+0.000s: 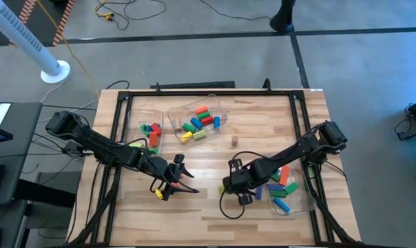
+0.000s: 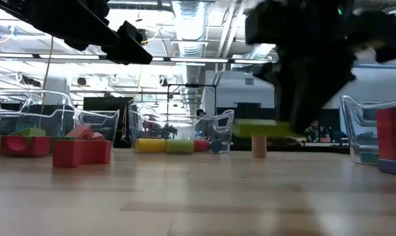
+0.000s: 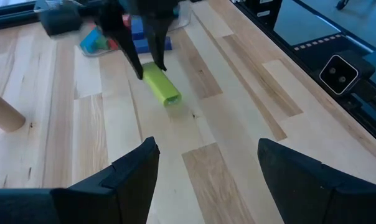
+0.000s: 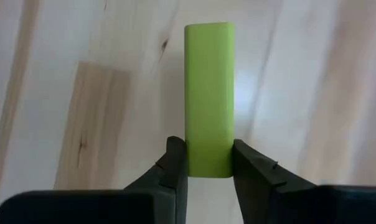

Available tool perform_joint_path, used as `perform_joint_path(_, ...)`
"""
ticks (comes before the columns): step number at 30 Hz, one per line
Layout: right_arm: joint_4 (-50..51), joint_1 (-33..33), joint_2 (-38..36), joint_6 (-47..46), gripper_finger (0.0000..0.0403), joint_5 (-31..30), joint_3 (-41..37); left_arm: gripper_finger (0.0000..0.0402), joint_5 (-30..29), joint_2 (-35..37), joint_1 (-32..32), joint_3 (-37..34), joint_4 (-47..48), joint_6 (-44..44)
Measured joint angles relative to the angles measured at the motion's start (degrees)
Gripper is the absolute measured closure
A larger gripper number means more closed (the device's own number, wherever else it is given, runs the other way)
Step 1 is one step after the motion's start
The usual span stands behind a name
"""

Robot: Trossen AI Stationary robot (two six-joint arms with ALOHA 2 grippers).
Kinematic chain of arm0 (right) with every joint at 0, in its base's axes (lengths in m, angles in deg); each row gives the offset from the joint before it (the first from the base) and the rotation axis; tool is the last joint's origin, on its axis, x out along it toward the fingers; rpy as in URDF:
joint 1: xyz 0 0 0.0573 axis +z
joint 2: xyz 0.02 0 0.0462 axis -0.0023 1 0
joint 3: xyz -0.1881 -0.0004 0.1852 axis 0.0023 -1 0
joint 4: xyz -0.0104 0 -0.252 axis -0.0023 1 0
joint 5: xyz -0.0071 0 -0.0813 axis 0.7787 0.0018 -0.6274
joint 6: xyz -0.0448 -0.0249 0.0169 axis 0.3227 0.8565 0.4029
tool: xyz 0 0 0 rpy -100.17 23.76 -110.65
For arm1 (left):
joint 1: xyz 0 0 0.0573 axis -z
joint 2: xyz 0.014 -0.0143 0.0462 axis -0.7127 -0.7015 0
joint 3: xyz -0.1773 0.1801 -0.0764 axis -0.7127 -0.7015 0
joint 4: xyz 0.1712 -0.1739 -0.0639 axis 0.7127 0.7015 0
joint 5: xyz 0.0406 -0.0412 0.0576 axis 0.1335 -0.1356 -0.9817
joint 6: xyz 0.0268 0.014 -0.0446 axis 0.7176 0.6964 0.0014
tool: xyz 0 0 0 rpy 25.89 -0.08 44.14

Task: Sort blocks by size
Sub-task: Put the light green rectangular block into the right transparent bin

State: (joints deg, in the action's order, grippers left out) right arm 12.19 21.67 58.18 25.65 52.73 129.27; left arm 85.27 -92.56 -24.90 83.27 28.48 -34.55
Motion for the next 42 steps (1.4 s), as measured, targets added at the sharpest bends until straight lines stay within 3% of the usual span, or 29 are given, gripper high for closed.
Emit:
perform_joint_path(10, 15.0, 1.7, 0.0, 0.4, 0.0282, -11.4, 11.7, 0.0134, 0.0, 0.0, 0.0, 0.0, 0.1, 0.3)
perform_joint_path(21, 32.1, 3.3, -0.1, -2.8, 0.0281, -18.2, 22.6, 0.0134, 0.0, -0.4, 0.0, 0.0, 1.1, 1.2)
perform_joint_path(30, 44.4, 3.8, -0.1, -7.9, 0.028, -19.9, 28.4, 0.0134, -0.3, -3.1, -0.1, 0.1, 0.2, 2.2)
perform_joint_path(42, 55.0, 7.0, -4.0, -19.7, 0.028, -19.7, 29.2, 0.0134, -2.1, -6.9, -0.4, 0.0, -2.0, 4.6)
